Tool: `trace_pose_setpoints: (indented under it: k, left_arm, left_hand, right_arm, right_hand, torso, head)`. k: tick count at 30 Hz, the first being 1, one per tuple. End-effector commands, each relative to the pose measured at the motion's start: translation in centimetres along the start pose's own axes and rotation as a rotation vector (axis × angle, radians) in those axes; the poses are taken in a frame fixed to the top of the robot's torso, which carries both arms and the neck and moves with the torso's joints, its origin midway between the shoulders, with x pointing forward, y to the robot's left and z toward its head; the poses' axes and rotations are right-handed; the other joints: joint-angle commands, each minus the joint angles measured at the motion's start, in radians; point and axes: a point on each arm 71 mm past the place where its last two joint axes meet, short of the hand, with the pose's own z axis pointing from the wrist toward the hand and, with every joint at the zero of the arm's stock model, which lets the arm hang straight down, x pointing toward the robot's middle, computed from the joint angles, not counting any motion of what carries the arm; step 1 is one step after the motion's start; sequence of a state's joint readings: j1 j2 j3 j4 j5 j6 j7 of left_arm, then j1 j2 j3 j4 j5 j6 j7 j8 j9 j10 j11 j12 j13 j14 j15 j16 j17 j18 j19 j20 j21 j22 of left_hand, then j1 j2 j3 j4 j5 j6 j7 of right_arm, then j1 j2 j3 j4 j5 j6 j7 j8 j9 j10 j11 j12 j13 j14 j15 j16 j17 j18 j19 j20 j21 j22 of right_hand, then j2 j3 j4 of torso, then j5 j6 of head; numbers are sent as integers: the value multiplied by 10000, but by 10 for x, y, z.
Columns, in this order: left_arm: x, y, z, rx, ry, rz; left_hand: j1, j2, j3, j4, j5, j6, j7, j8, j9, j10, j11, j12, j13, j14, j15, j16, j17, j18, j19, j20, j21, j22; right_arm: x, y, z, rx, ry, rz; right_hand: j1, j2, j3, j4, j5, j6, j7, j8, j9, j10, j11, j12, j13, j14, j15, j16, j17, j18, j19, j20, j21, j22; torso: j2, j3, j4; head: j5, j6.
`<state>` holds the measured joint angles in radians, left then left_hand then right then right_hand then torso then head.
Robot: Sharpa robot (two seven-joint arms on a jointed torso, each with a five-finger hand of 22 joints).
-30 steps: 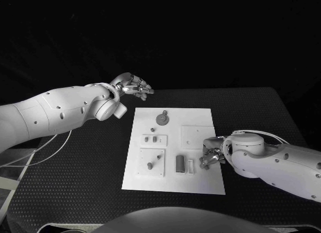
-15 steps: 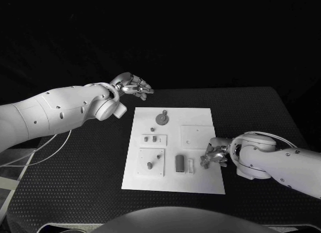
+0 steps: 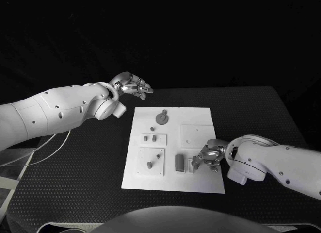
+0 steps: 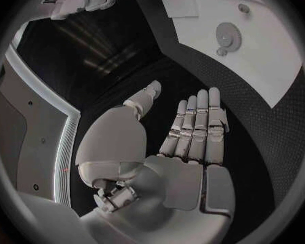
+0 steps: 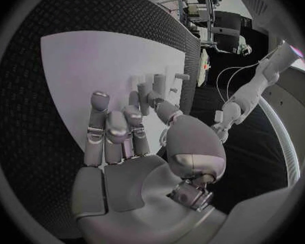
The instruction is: Assemble the parts on the task board
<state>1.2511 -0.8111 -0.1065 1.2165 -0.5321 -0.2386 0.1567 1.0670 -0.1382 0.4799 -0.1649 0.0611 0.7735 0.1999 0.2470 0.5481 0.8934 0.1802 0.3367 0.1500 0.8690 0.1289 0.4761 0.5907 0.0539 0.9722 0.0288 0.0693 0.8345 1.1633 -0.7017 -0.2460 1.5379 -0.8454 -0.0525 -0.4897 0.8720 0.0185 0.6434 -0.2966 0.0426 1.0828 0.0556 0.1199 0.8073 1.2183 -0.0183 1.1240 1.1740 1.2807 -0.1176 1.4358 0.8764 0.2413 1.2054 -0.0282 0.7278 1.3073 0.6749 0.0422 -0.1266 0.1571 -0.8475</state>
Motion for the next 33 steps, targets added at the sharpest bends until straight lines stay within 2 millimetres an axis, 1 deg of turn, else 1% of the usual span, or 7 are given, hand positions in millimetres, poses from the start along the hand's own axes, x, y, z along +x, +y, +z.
trace_pose_setpoints:
  k: [1, 10, 15, 19, 24, 27, 33]
  left_arm:
    - [1, -2, 0, 131, 136, -41]
    - [2, -2, 0, 133, 146, -42]
    - [2, -2, 0, 133, 157, -44]
    - [1, -2, 0, 127, 138, -40]
    - [2, -2, 0, 137, 162, -44]
    - [2, -2, 0, 132, 155, -43]
    - [2, -2, 0, 129, 154, -42]
  left_hand:
    - [-16, -54, -5, 69, -33, -37, 129, 62, -11, -42, -14, 62, -15, 55, 7, -42, 10, 175, -29, 14, 30, -15]
    - [-16, -56, -7, 71, -33, -35, 128, 64, -12, -42, -15, 64, -17, 56, 7, -46, 14, 175, -30, 13, 29, -16]
    - [-15, -56, -7, 72, -33, -34, 127, 65, -13, -42, -15, 66, -19, 56, 7, -49, 17, 176, -30, 13, 30, -16]
    - [-14, -56, -7, 72, -33, -34, 127, 67, -14, -41, -16, 67, -20, 56, 7, -51, 19, 176, -30, 13, 29, -16]
    - [-13, -57, -7, 72, -33, -33, 127, 67, -15, -41, -16, 68, -21, 57, 7, -53, 22, 176, -30, 13, 30, -17]
    - [-12, -56, -7, 73, -33, -33, 126, 68, -15, -41, -16, 69, -22, 57, 7, -54, 23, 176, -30, 13, 30, -17]
    - [-11, -56, -8, 74, -33, -32, 126, 69, -16, -41, -16, 70, -24, 58, 7, -57, 26, 176, -30, 13, 30, -17]
  right_arm:
    - [4, 3, 0, 85, 226, 715]
    - [7, 9, 5, 78, 547, 462]
    - [6, 6, 8, 172, 389, 31]
    - [5, 4, 8, 191, 298, -147]
    - [7, 5, 8, 165, 397, -242]
    - [8, 5, 8, 166, 449, -263]
    - [8, 3, 9, 215, 393, -242]
  right_hand:
    - [312, 240, 17, 21, 58, -274, 335, 35, 70, 68, -39, 47, 25, 19, -87, 44, 4, 205, 7, -2, 69, 214]
    - [284, 244, 8, 27, 58, -271, 332, 33, 56, 60, -43, 43, 20, 17, -95, 46, 4, 205, 10, 0, 73, 209]
    - [275, 251, 8, 25, 58, -270, 330, 32, 50, 57, -45, 43, 19, 16, -97, 46, 4, 205, 9, 1, 74, 207]
    - [272, 251, 8, 23, 58, -268, 329, 33, 47, 54, -46, 40, 17, 16, -99, 46, 4, 205, 9, 1, 74, 206]
    - [265, 245, 5, 21, 58, -258, 326, 37, 43, 53, -49, 43, 18, 15, -101, 47, 4, 205, 8, 1, 76, 205]
    - [262, 241, 4, 21, 58, -254, 325, 38, 40, 51, -51, 41, 16, 15, -102, 47, 5, 205, 8, 1, 77, 205]
    - [259, 238, 3, 20, 58, -250, 322, 40, 36, 52, -53, 45, 19, 14, -105, 48, 5, 205, 7, 0, 78, 204]
  torso:
    - [2, 0, 1]
    - [3, 4, 2]
    - [4, 8, 7]
    - [1, 5, -8]
    - [1, 19, -6]
    - [2, 22, -3]
    - [2, 14, -2]
  head:
    - [-26, -5]
    - [-21, -18]
    - [-13, -31]
    - [-6, -50]
    - [10, -56]
    - [16, -51]
    - [23, -55]
